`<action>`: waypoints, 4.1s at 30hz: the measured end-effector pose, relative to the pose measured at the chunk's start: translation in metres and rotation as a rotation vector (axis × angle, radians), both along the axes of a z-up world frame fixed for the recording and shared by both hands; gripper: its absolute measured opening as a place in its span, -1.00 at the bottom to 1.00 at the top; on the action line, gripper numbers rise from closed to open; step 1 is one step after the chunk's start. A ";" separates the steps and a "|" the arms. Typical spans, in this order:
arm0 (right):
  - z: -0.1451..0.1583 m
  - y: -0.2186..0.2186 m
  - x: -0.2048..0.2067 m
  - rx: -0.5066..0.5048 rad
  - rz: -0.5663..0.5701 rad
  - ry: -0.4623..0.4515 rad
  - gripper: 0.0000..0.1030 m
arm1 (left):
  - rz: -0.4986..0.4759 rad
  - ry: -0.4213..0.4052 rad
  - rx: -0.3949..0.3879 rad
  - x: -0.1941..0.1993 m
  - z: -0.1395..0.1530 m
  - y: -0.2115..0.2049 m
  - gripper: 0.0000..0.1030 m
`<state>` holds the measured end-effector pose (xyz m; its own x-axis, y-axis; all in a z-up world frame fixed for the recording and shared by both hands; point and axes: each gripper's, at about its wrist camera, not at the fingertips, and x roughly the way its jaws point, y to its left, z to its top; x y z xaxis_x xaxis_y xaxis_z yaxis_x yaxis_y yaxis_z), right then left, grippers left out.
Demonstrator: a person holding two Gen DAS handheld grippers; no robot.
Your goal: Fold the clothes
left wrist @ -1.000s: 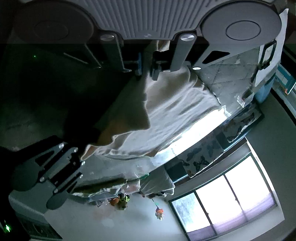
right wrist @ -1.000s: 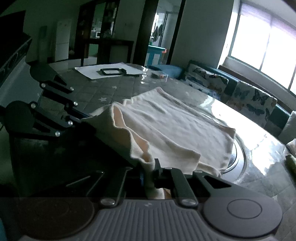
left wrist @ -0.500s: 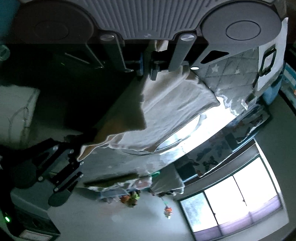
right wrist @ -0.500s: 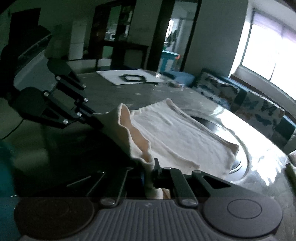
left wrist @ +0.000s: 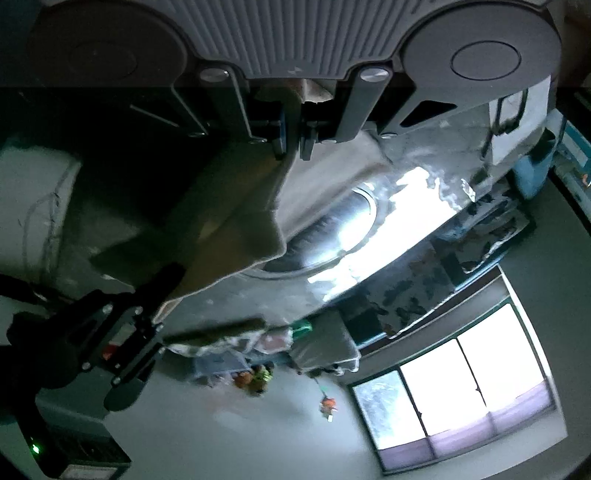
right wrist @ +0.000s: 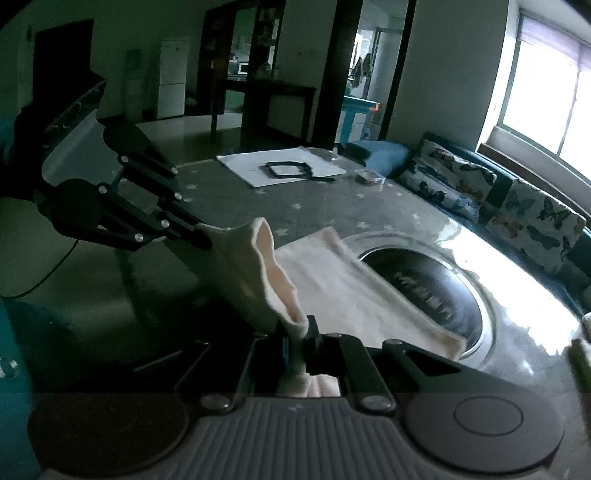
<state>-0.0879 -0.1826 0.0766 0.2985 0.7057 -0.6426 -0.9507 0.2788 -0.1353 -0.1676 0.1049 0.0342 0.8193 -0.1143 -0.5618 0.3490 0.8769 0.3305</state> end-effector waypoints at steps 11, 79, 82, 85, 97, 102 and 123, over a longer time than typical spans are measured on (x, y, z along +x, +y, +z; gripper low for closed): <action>-0.013 0.058 0.116 -0.047 -0.058 0.013 -0.88 | 0.087 -0.002 0.041 0.123 -0.023 0.023 -0.85; -0.107 0.096 0.209 0.056 -0.403 0.185 -0.79 | 0.326 0.075 -0.083 0.232 -0.076 0.022 -0.56; -0.101 0.094 0.206 0.071 -0.402 0.188 -0.77 | 0.374 0.091 -0.103 0.241 -0.074 0.027 -0.54; -0.094 0.093 0.201 0.085 -0.385 0.186 -0.76 | 0.417 0.082 -0.116 0.242 -0.072 0.035 -0.51; -0.104 0.130 0.199 0.038 -0.349 0.173 -0.65 | 0.326 0.046 -0.145 0.182 -0.053 0.046 -0.56; -0.097 0.127 0.192 0.076 -0.332 0.183 -0.61 | 0.344 0.081 -0.144 0.201 -0.066 0.046 -0.57; -0.102 0.181 0.176 0.016 -0.211 0.152 -0.43 | 0.398 0.066 -0.156 0.172 -0.057 0.066 -0.52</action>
